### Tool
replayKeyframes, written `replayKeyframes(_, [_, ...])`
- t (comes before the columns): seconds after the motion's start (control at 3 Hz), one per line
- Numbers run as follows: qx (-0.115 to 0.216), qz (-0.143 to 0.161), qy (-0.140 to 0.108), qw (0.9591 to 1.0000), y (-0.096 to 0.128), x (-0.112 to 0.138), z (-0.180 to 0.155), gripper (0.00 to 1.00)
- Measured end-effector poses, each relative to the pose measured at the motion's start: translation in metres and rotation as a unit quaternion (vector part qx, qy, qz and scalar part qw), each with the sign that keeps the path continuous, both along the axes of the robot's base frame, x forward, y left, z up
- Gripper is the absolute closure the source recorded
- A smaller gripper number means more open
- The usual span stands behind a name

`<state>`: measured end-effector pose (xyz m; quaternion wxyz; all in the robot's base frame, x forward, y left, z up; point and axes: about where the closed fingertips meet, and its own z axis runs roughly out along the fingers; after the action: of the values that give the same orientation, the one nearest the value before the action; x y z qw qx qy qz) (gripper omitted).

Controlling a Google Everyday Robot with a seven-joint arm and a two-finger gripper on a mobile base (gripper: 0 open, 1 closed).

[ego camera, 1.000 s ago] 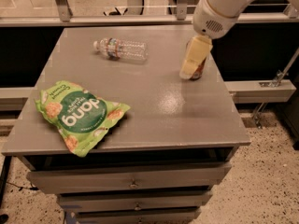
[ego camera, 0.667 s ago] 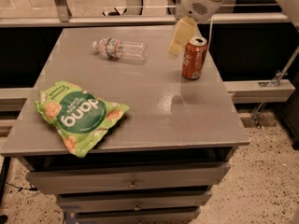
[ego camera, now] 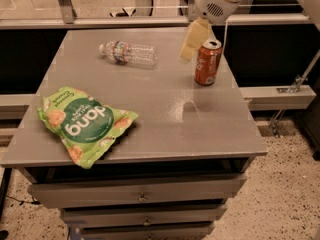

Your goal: Place water bottle upright

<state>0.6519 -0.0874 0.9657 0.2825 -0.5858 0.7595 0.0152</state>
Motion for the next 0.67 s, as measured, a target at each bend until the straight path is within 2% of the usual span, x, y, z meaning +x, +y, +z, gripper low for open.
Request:
replayKeyframes(0.33, [0.051, 0.001, 0.006, 0.9987, 0.030, 0.007, -0.008, 0.00])
replayKeyframes(0.67, [0.132, 0.001, 0.002, 0.9913, 0.094, 0.031, -0.016, 0.00])
